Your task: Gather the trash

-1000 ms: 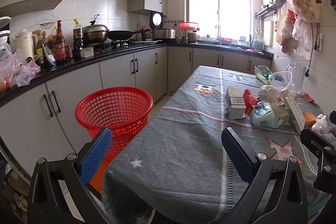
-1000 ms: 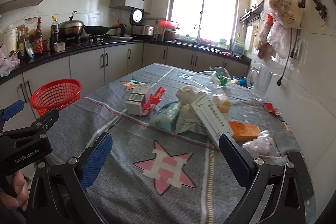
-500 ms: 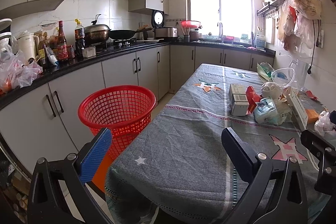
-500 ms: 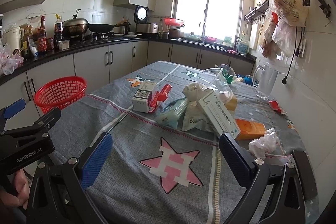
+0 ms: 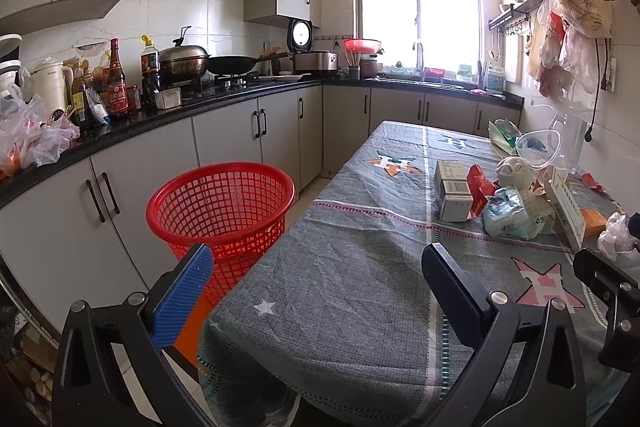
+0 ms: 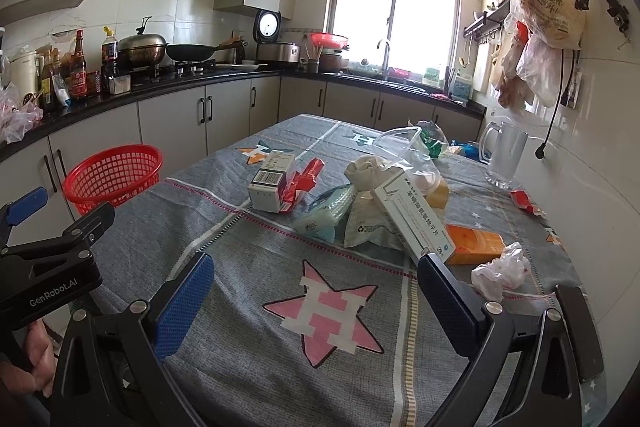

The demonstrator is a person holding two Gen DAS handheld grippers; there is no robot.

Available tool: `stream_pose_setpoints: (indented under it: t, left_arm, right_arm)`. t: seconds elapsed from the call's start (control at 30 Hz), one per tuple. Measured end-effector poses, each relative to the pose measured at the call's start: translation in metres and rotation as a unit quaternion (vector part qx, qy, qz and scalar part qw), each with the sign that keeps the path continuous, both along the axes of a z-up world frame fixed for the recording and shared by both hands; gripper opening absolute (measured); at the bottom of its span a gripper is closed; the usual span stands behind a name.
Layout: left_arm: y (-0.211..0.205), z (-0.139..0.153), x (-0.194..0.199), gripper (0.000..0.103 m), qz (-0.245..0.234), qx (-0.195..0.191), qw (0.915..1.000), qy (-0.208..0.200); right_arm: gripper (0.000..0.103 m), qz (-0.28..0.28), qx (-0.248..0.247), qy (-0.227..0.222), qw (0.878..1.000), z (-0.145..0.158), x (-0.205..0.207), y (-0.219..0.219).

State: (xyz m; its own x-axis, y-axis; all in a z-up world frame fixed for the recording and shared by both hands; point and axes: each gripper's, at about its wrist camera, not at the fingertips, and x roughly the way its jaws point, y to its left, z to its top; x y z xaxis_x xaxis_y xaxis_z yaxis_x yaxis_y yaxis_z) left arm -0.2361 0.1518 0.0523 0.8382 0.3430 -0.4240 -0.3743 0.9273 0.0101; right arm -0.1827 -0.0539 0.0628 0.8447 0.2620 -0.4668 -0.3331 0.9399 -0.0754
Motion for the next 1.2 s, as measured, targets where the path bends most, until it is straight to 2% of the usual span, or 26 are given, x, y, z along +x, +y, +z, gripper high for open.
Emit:
stream_pose_setpoints:
  t: [0.67, 1.2]
  left_arm:
    - [-0.001, 0.0, 0.0, 0.103, -0.002, 0.002, 1.0, 0.001]
    - [-0.018, 0.0, 0.023, 0.103, -0.035, 0.011, 0.9992, 0.017]
  right_arm:
    - [0.103, -0.005, 0.0, 0.014, 1.0, -0.005, 0.003, -0.003]
    - [0.103, -0.034, 0.011, 0.035, 0.999, -0.015, 0.018, -0.026]
